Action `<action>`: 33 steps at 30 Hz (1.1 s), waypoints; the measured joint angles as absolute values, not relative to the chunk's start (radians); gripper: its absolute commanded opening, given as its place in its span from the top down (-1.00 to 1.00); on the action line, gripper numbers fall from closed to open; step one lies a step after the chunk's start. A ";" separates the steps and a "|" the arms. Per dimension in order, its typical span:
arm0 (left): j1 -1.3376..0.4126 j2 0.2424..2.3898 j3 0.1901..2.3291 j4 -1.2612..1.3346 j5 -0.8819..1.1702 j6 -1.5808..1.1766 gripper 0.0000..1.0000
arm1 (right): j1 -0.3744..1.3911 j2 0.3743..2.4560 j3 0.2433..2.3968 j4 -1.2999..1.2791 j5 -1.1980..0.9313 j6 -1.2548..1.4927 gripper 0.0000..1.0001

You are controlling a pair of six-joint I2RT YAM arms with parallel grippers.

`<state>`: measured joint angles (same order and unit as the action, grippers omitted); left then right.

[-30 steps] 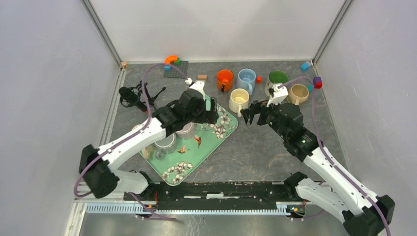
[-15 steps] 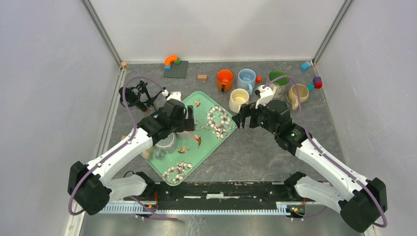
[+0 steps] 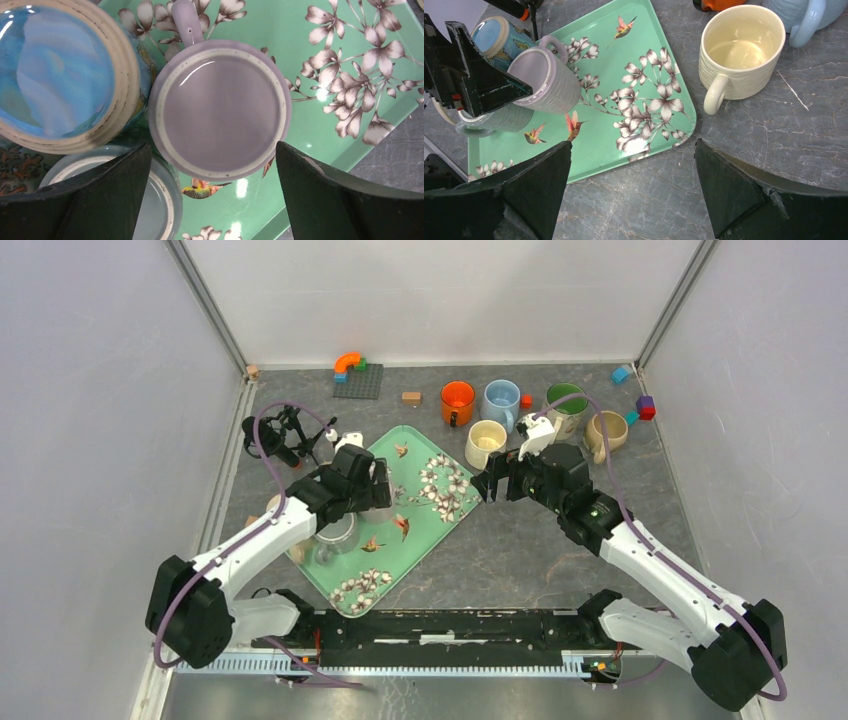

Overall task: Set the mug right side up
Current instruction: Turn over the cup on the tray.

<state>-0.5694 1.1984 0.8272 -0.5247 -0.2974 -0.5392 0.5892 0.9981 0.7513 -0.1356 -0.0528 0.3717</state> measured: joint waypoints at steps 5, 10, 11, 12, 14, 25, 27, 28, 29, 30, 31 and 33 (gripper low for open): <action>-0.567 1.226 0.824 -0.494 -0.294 -0.550 -0.99 | 0.589 0.998 0.751 -0.133 -0.053 0.369 -0.96; -0.565 1.250 0.824 -0.459 -0.261 -0.551 -0.99 | 0.589 0.998 0.749 -0.128 -0.053 0.369 -0.96; -0.565 1.253 0.824 -0.455 -0.252 -0.553 -0.99 | 0.589 0.998 0.748 -0.128 -0.053 0.368 -0.96; -0.567 1.254 0.824 -0.452 -0.242 -0.554 -0.99 | 0.589 0.998 0.745 -0.128 -0.053 0.368 -0.96; -0.574 1.254 0.824 -0.442 -0.225 -0.566 -0.99 | 0.589 0.998 0.740 -0.125 -0.053 0.365 -0.96; -0.737 1.383 0.862 -0.363 -0.163 -0.643 -0.99 | 0.589 0.999 0.728 -0.121 -0.053 0.360 -0.96; -0.763 1.397 0.883 -0.355 -0.153 -0.646 -0.99 | 0.589 0.999 0.727 -0.121 -0.052 0.358 -0.96; -0.772 1.398 0.892 -0.356 -0.152 -0.647 -0.99 | 0.589 0.999 0.727 -0.121 -0.052 0.358 -0.96; -0.779 1.396 0.902 -0.358 -0.153 -0.647 -0.99 | 0.589 0.999 0.727 -0.121 -0.052 0.357 -0.96; -0.781 1.393 0.912 -0.361 -0.157 -0.647 -0.99 | 0.589 0.999 0.727 -0.121 -0.052 0.357 -0.96; -0.781 1.387 0.927 -0.373 -0.168 -0.646 -0.99 | 0.589 0.999 0.727 -0.121 -0.052 0.356 -0.96; -0.776 1.370 0.958 -0.405 -0.197 -0.640 -0.99 | 0.589 0.999 0.727 -0.121 -0.052 0.353 -0.96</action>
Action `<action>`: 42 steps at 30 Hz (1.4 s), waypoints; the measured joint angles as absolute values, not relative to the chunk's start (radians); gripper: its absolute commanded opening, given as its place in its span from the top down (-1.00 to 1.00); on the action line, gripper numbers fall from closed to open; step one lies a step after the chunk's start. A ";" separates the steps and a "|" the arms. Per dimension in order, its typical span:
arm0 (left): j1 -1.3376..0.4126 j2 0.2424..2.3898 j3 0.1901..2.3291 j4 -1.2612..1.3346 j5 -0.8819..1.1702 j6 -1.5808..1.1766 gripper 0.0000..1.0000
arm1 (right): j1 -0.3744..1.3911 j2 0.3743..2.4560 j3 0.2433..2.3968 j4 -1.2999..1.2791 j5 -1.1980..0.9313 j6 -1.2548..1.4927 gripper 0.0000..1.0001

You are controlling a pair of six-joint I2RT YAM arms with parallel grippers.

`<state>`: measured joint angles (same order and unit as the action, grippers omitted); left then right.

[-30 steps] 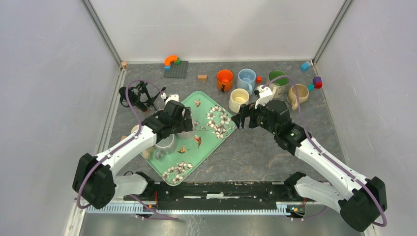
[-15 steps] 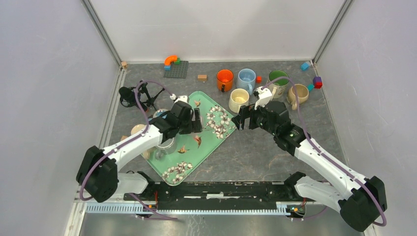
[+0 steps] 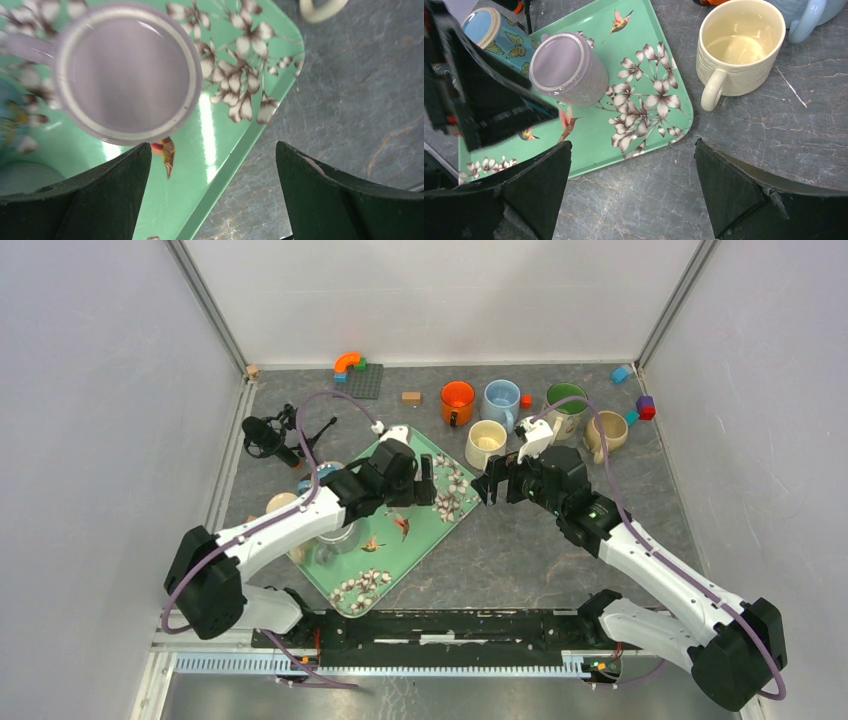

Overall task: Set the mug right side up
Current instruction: Turn over the cup on the tray.

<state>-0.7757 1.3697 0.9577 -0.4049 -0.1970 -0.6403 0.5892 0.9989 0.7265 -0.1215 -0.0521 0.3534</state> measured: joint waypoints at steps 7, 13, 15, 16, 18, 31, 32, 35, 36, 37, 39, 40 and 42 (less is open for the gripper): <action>-0.601 1.357 1.100 -0.482 -0.223 -0.564 -0.99 | 0.589 0.999 0.721 -0.121 -0.052 0.351 -0.96; -0.488 1.519 1.228 -0.492 -0.166 -0.514 -0.99 | 0.589 0.999 0.721 -0.121 -0.053 0.350 -0.96; -0.469 1.586 1.242 -0.488 -0.130 -0.514 -0.99 | 0.589 0.999 0.721 -0.121 -0.053 0.350 -0.96; -0.463 1.607 1.243 -0.488 -0.115 -0.514 -0.99 | 0.589 0.999 0.721 -0.121 -0.053 0.350 -0.96; -0.452 1.650 1.243 -0.488 -0.097 -0.514 -0.99 | 0.589 0.997 0.721 -0.121 -0.053 0.350 -0.97; -0.441 1.690 1.214 -0.451 0.021 -0.520 -0.99 | 0.589 0.963 0.704 -0.122 -0.045 0.341 -0.96; -0.441 1.682 1.200 -0.448 0.031 -0.521 -0.99 | 0.589 0.963 0.704 -0.122 -0.045 0.342 -0.96; -0.441 1.655 1.163 -0.447 0.051 -0.529 -0.99 | 0.589 0.963 0.704 -0.121 -0.046 0.342 -0.96; -0.440 1.645 1.151 -0.446 0.057 -0.530 -0.99 | 0.589 0.963 0.704 -0.121 -0.045 0.342 -0.96; -0.441 1.633 1.138 -0.444 0.062 -0.530 -0.99 | 0.589 0.963 0.704 -0.121 -0.045 0.342 -0.96; -0.443 1.610 1.115 -0.443 0.072 -0.532 -0.99 | 0.589 0.963 0.704 -0.121 -0.045 0.342 -0.96; -0.444 1.596 1.104 -0.443 0.079 -0.534 -0.99 | 0.589 0.963 0.702 -0.121 -0.045 0.342 -0.96; -0.450 1.573 1.087 -0.443 0.088 -0.543 -0.99 | 0.589 0.963 0.700 -0.121 -0.045 0.342 -0.96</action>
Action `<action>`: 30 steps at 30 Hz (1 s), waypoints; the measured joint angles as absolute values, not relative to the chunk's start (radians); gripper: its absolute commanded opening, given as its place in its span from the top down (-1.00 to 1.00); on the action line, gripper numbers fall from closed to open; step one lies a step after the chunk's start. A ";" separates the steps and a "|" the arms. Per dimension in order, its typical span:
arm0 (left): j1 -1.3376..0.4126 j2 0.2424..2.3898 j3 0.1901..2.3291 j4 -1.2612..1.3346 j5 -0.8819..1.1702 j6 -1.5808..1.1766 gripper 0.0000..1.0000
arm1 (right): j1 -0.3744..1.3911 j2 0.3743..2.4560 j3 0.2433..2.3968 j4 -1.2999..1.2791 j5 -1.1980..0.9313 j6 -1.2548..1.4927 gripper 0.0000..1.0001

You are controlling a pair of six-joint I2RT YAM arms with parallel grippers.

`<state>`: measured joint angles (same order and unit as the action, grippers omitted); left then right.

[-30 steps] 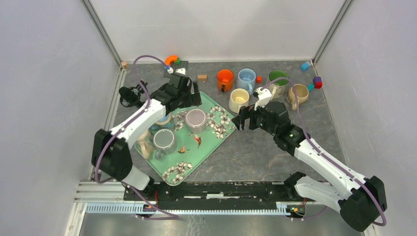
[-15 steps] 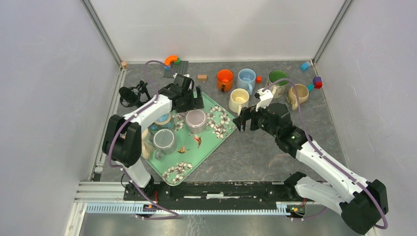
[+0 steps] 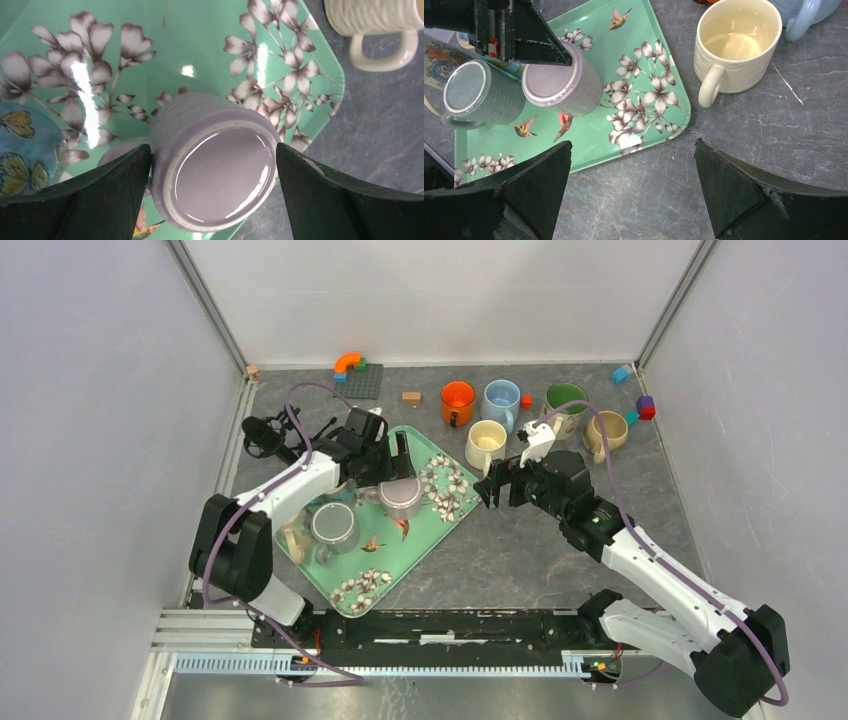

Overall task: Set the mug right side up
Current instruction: Turn over the cup on the tray.

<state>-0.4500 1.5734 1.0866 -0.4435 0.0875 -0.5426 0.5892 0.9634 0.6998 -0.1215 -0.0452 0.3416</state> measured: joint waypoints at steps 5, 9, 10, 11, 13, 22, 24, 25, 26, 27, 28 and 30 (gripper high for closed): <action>-0.482 1.510 1.048 -0.443 0.108 -0.562 -0.99 | 0.589 0.963 0.693 -0.121 -0.045 0.342 -0.96; -0.510 1.473 1.027 -0.439 0.117 -0.585 -0.99 | 0.589 0.963 0.690 -0.121 -0.045 0.342 -0.96; -0.516 1.466 1.023 -0.439 0.118 -0.588 -0.99 | 0.589 0.963 0.689 -0.122 -0.045 0.342 -0.96; -0.523 1.459 1.016 -0.438 0.119 -0.594 -0.99 | 0.589 0.963 0.689 -0.121 -0.045 0.342 -0.96; -0.538 1.446 1.004 -0.437 0.122 -0.603 -0.99 | 0.589 0.961 0.688 -0.121 -0.044 0.342 -0.96; -0.616 1.395 0.926 -0.398 0.160 -0.624 -0.99 | 0.589 0.947 0.660 -0.121 -0.044 0.344 -0.96; -0.636 1.376 0.904 -0.387 0.169 -0.624 -0.99 | 0.589 0.947 0.650 -0.121 -0.044 0.344 -0.96; -0.649 1.367 0.897 -0.386 0.172 -0.623 -0.99 | 0.589 0.947 0.645 -0.121 -0.044 0.344 -0.96; -0.660 1.361 0.892 -0.387 0.176 -0.623 -0.99 | 0.589 0.947 0.641 -0.121 -0.044 0.345 -0.96; -0.668 1.358 0.889 -0.387 0.179 -0.623 -0.99 | 0.589 0.947 0.639 -0.121 -0.044 0.345 -0.96; -0.678 1.357 0.886 -0.385 0.184 -0.623 -0.99 | 0.589 0.947 0.637 -0.121 -0.044 0.345 -0.96; -0.690 1.356 0.879 -0.385 0.187 -0.623 -0.99 | 0.589 0.947 0.637 -0.121 -0.044 0.347 -0.96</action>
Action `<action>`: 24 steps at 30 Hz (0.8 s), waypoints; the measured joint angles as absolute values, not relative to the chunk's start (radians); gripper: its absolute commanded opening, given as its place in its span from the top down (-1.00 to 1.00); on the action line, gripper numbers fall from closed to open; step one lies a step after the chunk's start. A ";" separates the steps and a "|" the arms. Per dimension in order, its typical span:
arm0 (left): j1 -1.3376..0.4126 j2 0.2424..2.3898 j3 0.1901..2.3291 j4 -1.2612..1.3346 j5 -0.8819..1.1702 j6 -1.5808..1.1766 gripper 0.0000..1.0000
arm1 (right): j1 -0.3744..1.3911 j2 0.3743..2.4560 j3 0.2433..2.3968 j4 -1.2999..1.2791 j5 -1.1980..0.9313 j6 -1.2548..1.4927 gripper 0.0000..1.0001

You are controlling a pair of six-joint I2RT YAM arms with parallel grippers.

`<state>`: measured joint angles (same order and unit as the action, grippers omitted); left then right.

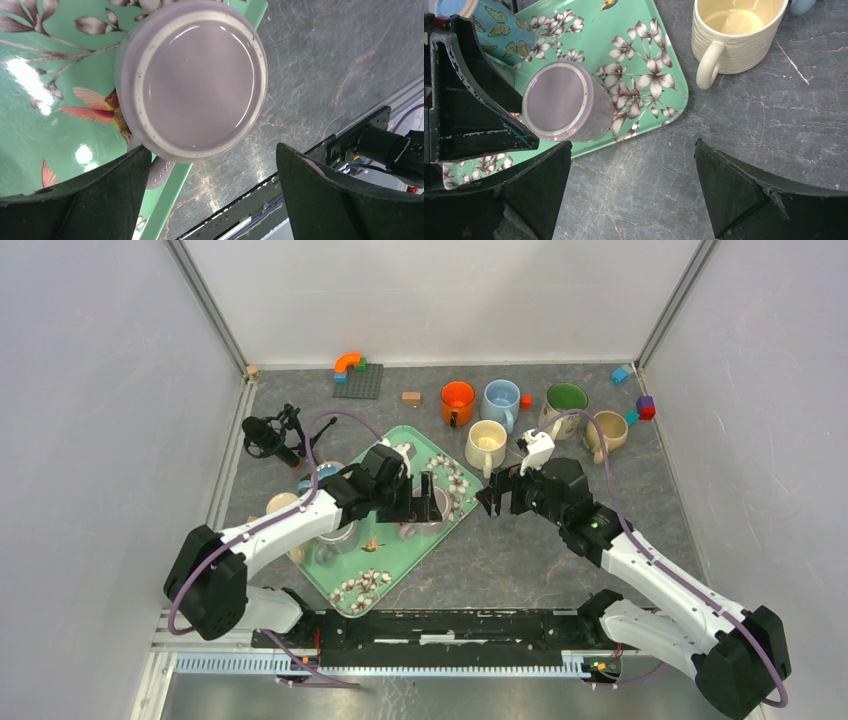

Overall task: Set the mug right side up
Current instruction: Turn over the cup on the tray.

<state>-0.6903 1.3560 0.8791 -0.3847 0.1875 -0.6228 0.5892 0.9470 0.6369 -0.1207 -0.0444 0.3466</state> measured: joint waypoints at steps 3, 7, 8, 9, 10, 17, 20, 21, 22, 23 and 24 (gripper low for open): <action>-0.704 1.356 0.871 -0.387 0.185 -0.622 -0.95 | 0.589 0.947 0.637 -0.120 -0.044 0.347 -0.96; -0.725 1.356 0.870 -0.399 0.155 -0.619 -0.69 | 0.589 0.947 0.637 -0.117 -0.044 0.347 -0.96; -0.730 1.356 0.870 -0.404 0.147 -0.613 -0.60 | 0.589 0.947 0.637 -0.116 -0.044 0.347 -0.96; -0.736 1.356 0.870 -0.415 0.133 -0.611 -0.51 | 0.589 0.947 0.636 -0.114 -0.044 0.347 -0.96; -0.742 1.356 0.870 -0.425 0.121 -0.604 -0.42 | 0.589 0.947 0.635 -0.112 -0.044 0.347 -0.96; -0.789 1.384 0.893 -0.488 0.052 -0.541 -0.14 | 0.589 0.948 0.623 -0.106 -0.044 0.347 -0.96; -0.804 1.406 0.910 -0.497 0.040 -0.529 -0.05 | 0.589 0.948 0.622 -0.105 -0.044 0.347 -0.96; -0.806 1.413 0.915 -0.500 0.033 -0.529 -0.01 | 0.589 0.948 0.619 -0.104 -0.044 0.346 -0.96; -0.810 1.422 0.923 -0.502 0.026 -0.528 0.02 | 0.589 0.948 0.617 -0.103 -0.044 0.346 -0.96; -0.812 1.431 0.928 -0.502 0.019 -0.528 0.03 | 0.589 0.948 0.615 -0.102 -0.043 0.346 -0.96; -0.815 1.443 0.936 -0.504 0.010 -0.528 0.06 | 0.589 0.948 0.612 -0.101 -0.043 0.346 -0.96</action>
<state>-0.8146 1.4425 0.9356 -0.5041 0.0101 -0.5282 0.5892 0.9482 0.6121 -0.1009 -0.0433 0.3458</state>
